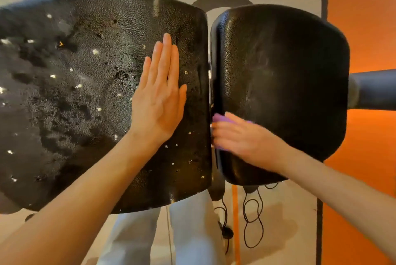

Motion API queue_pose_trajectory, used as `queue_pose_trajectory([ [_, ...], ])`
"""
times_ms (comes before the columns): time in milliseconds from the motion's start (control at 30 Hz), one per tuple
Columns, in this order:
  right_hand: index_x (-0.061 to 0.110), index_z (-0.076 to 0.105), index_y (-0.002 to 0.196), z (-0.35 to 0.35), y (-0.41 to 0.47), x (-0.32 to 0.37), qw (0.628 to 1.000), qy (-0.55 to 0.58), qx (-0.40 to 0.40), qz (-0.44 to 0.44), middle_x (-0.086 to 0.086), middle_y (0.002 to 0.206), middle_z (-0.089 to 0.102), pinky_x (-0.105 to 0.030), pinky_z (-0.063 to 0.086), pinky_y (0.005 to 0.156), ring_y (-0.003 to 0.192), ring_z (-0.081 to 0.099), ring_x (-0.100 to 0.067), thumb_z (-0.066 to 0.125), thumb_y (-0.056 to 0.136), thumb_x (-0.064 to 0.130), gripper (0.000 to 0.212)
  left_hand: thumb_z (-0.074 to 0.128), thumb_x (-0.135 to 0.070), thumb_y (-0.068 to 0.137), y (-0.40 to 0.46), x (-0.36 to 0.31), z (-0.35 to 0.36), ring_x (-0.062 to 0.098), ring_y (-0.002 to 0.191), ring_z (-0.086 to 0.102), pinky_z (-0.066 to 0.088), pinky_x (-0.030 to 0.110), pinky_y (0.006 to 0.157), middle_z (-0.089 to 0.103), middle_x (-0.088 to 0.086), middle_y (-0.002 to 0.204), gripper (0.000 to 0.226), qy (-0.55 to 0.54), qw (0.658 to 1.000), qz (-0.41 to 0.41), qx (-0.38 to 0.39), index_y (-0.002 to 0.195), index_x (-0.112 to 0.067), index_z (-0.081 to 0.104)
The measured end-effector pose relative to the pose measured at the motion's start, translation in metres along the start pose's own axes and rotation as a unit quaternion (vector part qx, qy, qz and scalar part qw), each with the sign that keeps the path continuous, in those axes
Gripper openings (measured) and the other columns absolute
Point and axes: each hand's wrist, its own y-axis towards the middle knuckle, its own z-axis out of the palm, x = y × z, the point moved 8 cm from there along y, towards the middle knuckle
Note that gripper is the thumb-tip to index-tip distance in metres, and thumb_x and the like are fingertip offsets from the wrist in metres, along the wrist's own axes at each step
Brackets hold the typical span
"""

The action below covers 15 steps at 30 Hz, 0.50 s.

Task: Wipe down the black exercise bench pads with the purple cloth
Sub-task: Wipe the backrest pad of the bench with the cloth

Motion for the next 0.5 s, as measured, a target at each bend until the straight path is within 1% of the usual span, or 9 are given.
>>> queue_pose_trajectory([
  [100,0.007,0.064,0.111,-0.040,0.058,-0.080,0.990,-0.044,-0.073,0.110,-0.011,0.124,0.061,-0.050,0.021,0.118,0.131,0.046,-0.027,0.053,0.090,0.005,0.023,0.041,-0.027,0.102,-0.001,0.001,0.000,0.031,0.153,0.002,0.006,0.040,0.124,0.000,0.018,0.164,0.069,0.014,1.000,0.006,0.000,0.155,-0.001,0.006],
  [167,0.003,0.064,0.112,-0.036,0.062,-0.081,0.984,-0.044,-0.096,0.140,-0.013,0.123,0.061,-0.051,0.020,0.118,0.130,0.047,-0.028,0.054,0.090,0.004,0.024,0.041,-0.028,0.102,0.000,0.000,0.001,0.031,0.153,0.003,0.007,0.041,0.124,0.000,0.018,0.164,0.070,0.020,1.000,0.014,-0.001,0.155,-0.001,0.005],
  [200,0.002,0.062,0.116,-0.026,0.050,-0.067,0.984,-0.018,-0.100,0.147,-0.012,0.126,0.060,-0.052,0.020,0.118,0.131,0.046,-0.026,0.054,0.091,0.004,0.027,0.042,-0.029,0.102,-0.001,0.001,0.000,0.031,0.153,0.003,0.007,0.041,0.124,0.000,0.018,0.164,0.070,0.023,1.000,0.014,0.000,0.155,-0.001,0.005],
  [267,0.005,0.060,0.121,0.001,0.007,-0.014,0.988,0.023,-0.075,0.136,-0.010,0.129,0.058,-0.049,0.020,0.119,0.133,0.044,-0.024,0.058,0.090,0.004,0.031,0.042,-0.029,0.102,-0.001,0.003,0.000,0.031,0.152,0.003,0.007,0.041,0.124,0.001,0.018,0.164,0.070,0.023,1.000,0.014,0.003,0.155,0.000,0.006],
  [333,0.013,0.061,0.120,0.020,-0.031,0.046,0.996,0.039,-0.008,0.075,-0.005,0.130,0.058,-0.044,0.016,0.121,0.136,0.040,-0.023,0.060,0.084,0.004,0.037,0.042,-0.029,0.103,0.000,0.003,0.000,0.031,0.153,0.003,0.006,0.041,0.124,0.001,0.018,0.164,0.070,0.025,1.000,0.012,0.000,0.155,0.000,0.006],
  [367,0.017,0.062,0.119,0.026,-0.042,0.062,0.998,0.048,0.026,0.044,-0.003,0.131,0.058,-0.042,0.013,0.122,0.137,0.038,-0.023,0.058,0.082,0.004,0.040,0.041,-0.029,0.103,0.000,0.002,0.000,0.031,0.153,0.002,0.006,0.041,0.124,0.000,0.018,0.164,0.070,0.026,1.000,0.011,0.000,0.155,0.000,0.006],
  [433,0.018,0.064,0.116,0.021,-0.033,0.049,0.999,0.027,0.039,-0.013,-0.003,0.127,0.060,-0.042,0.017,0.121,0.135,0.042,-0.022,0.052,0.087,0.004,0.034,0.039,-0.029,0.103,-0.001,0.000,0.001,0.031,0.153,0.001,0.006,0.042,0.125,-0.001,0.019,0.164,0.069,0.023,1.000,0.009,0.003,0.155,0.000,0.005],
  [467,0.016,0.065,0.113,0.012,-0.017,0.026,1.000,0.011,0.018,-0.002,-0.004,0.124,0.062,-0.044,0.020,0.120,0.132,0.046,-0.022,0.051,0.090,0.004,0.030,0.037,-0.030,0.104,-0.001,0.000,0.001,0.032,0.153,0.001,0.006,0.043,0.125,-0.001,0.019,0.164,0.068,0.025,1.000,0.011,0.006,0.155,0.001,0.004],
  [500,0.013,0.065,0.112,-0.001,0.004,-0.007,0.999,0.007,-0.017,0.032,-0.006,0.123,0.062,-0.046,0.022,0.119,0.131,0.047,-0.023,0.052,0.091,0.003,0.027,0.036,-0.030,0.104,-0.001,-0.001,0.001,0.032,0.152,0.000,0.006,0.043,0.125,-0.002,0.019,0.164,0.068,0.027,1.000,0.012,0.008,0.155,0.001,0.004],
])
